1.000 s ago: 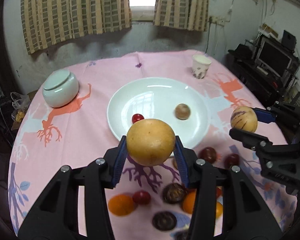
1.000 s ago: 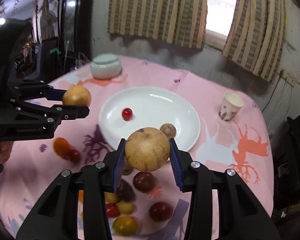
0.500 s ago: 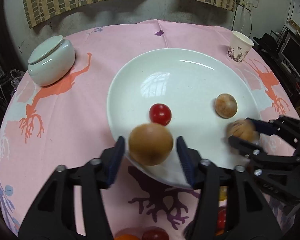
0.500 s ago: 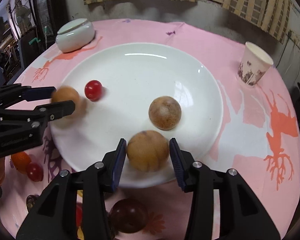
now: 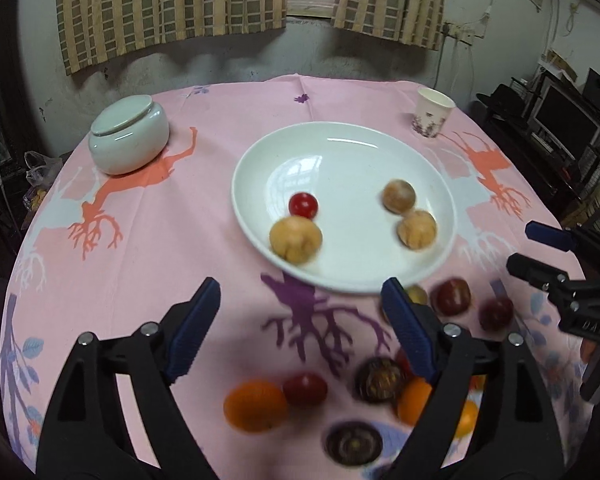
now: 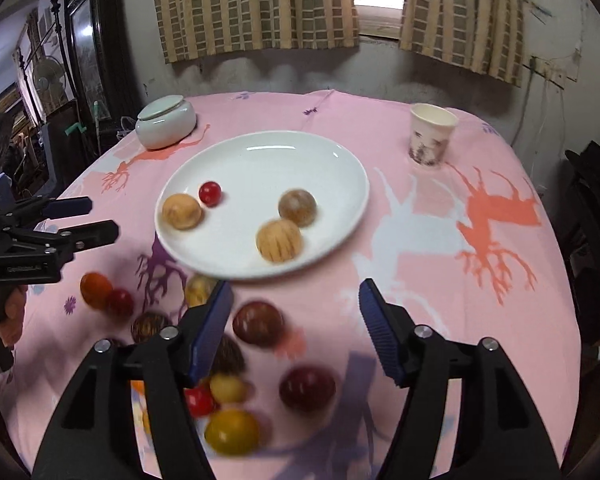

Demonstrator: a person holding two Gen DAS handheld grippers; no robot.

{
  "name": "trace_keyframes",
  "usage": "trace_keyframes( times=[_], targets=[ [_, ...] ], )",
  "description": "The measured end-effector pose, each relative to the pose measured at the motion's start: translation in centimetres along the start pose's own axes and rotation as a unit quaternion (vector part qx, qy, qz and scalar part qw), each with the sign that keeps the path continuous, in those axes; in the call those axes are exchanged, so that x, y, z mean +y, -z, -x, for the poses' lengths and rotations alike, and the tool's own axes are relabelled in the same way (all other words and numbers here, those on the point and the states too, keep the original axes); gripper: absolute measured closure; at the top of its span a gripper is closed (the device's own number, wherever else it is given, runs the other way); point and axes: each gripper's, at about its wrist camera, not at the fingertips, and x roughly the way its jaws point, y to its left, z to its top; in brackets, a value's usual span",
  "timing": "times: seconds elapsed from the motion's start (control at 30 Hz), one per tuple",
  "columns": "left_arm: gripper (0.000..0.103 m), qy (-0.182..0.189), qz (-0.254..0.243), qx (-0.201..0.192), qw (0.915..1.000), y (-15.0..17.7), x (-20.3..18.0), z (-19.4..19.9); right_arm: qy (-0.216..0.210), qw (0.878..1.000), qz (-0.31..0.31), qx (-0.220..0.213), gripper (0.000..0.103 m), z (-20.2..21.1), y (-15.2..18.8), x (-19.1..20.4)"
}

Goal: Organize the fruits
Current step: 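Grasp a dark purple round fruit with the left tool while the right tool grasps a yellow-green fruit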

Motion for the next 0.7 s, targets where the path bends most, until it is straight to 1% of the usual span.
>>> trace_keyframes(
  times=[0.13,0.17,0.23,0.3,0.33,0.4,0.5,0.6,0.63,0.7],
  targets=[
    [0.015,0.016,-0.016,-0.008,0.9997,3.5,-0.9,2.5,-0.021,1.000,-0.014,0.011,0.033,1.9,3.7,0.1],
    [0.013,0.018,-0.019,-0.009,0.9996,4.4,-1.1,2.9,-0.025,0.999,-0.017,0.011,0.032,2.2,4.4,0.4],
    [0.012,0.023,-0.019,-0.011,0.9995,6.2,-1.5,3.8,-0.032,0.999,-0.018,0.012,0.032,2.8,5.9,0.9],
    [0.012,0.027,-0.016,-0.006,0.9995,7.9,-1.8,4.2,-0.034,0.999,-0.015,0.013,0.032,3.1,7.1,1.4],
    [0.012,0.031,-0.015,-0.002,0.9994,8.5,-2.0,4.4,-0.043,0.999,-0.018,0.014,0.032,3.3,7.6,1.7],
    [0.012,0.032,-0.013,0.001,0.9994,9.8,-2.3,4.6,-0.056,0.998,-0.023,0.015,0.032,3.6,8.2,2.2],
    [0.012,0.020,-0.012,0.009,0.9997,11.1,-2.8,4.7,-0.051,0.999,-0.012,0.015,0.032,4.0,8.9,3.2],
    [0.012,0.026,0.003,0.022,0.9994,12.2,-3.0,4.6,-0.054,0.998,-0.006,0.013,0.032,4.2,9.2,3.7],
    [0.012,0.027,0.006,0.027,0.9993,12.5,-3.2,4.5,-0.055,0.998,-0.006,0.012,0.031,4.2,9.2,3.7],
    [0.012,0.022,0.004,0.031,0.9993,13.0,-3.7,4.2,-0.058,0.998,-0.009,0.006,0.022,4.2,9.3,3.5]
  ],
)
